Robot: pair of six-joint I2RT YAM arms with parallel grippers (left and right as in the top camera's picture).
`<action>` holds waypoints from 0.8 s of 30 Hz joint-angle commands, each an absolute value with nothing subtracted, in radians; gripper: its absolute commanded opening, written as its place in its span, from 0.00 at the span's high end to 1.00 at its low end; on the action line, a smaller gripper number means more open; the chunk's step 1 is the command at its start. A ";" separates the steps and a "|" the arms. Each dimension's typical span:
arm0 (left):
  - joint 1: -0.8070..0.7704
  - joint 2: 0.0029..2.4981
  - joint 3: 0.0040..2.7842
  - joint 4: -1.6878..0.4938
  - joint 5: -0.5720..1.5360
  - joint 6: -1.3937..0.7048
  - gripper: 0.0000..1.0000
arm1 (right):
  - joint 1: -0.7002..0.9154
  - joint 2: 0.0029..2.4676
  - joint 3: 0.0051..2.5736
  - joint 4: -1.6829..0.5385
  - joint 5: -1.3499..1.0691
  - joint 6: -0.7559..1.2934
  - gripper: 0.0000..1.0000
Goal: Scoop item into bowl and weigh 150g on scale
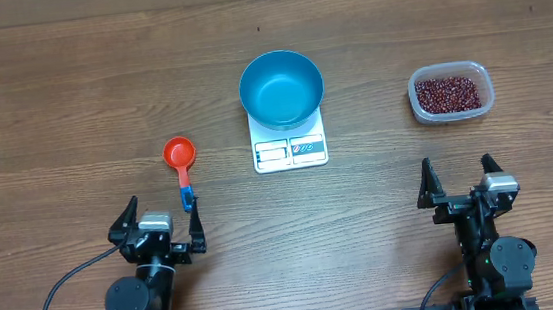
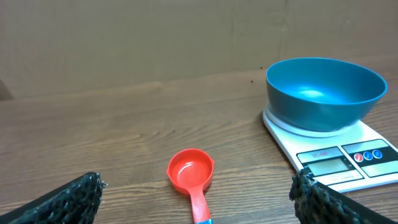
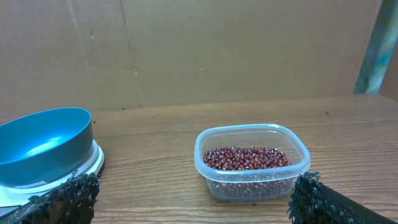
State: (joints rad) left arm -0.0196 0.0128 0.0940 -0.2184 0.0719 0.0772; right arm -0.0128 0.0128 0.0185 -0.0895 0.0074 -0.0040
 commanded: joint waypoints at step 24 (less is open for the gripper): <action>-0.027 0.004 0.254 -0.345 0.125 0.079 0.00 | -0.016 0.003 0.008 -0.084 0.010 -0.009 0.00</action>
